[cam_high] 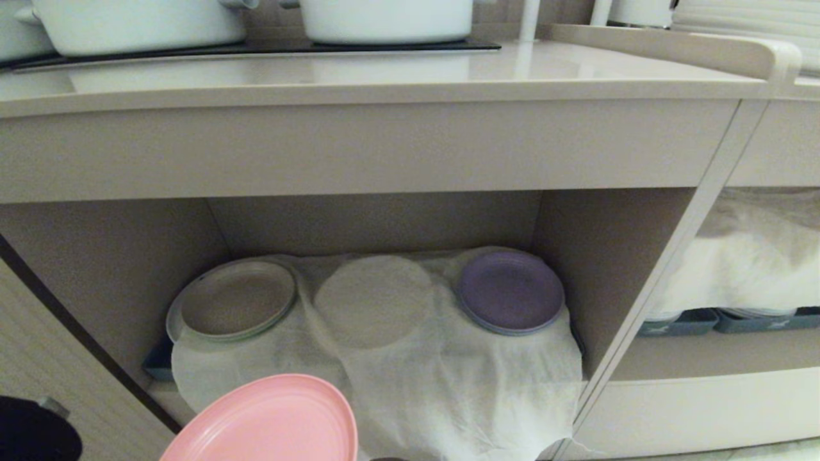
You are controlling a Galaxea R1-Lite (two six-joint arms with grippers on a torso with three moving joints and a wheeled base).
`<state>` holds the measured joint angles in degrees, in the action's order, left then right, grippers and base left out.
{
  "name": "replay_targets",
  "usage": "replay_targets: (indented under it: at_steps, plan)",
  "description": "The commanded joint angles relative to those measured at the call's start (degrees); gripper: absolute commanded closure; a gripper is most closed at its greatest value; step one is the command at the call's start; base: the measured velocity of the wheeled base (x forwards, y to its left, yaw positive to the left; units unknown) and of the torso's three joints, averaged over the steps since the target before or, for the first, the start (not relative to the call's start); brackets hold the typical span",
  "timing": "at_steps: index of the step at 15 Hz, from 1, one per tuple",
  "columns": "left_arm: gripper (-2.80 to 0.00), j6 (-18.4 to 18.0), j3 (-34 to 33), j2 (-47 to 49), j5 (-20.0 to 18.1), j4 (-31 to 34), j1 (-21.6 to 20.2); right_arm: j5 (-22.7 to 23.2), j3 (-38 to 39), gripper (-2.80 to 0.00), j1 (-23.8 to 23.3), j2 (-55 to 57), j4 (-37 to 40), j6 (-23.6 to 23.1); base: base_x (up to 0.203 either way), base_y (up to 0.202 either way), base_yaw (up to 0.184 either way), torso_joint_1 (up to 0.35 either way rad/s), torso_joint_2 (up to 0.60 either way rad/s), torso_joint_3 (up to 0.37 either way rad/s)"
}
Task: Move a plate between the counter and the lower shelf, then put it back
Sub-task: Put the plate
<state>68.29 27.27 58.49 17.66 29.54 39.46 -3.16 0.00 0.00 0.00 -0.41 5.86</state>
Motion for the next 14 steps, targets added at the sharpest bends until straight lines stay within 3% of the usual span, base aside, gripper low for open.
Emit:
replay_targets:
  at_steps: [1,6,8,14]
  plan:
    - [0.0,0.31,-0.21,-3.57,0.09,1.99,0.0,-0.01,0.0,0.0,0.0,0.0,-0.02,0.02,0.0,0.0,0.0,0.0,0.0,0.0]
    - [0.0,-1.45,0.26,-7.27,0.09,4.51,0.05,-0.01,0.0,0.0,0.0,0.0,-0.02,0.02,0.0,0.0,0.0,0.0,0.0,0.0]
    - [0.0,-3.87,0.15,-9.45,-0.04,5.81,0.09,-0.01,0.0,0.0,0.0,0.08,-0.02,0.02,0.0,0.0,0.0,0.0,0.0,0.0]
    - [0.0,-6.94,0.51,-10.85,-0.73,5.09,0.09,-0.01,0.0,0.0,0.0,0.0,-0.02,0.02,0.0,0.0,0.0,0.0,0.0,0.0]
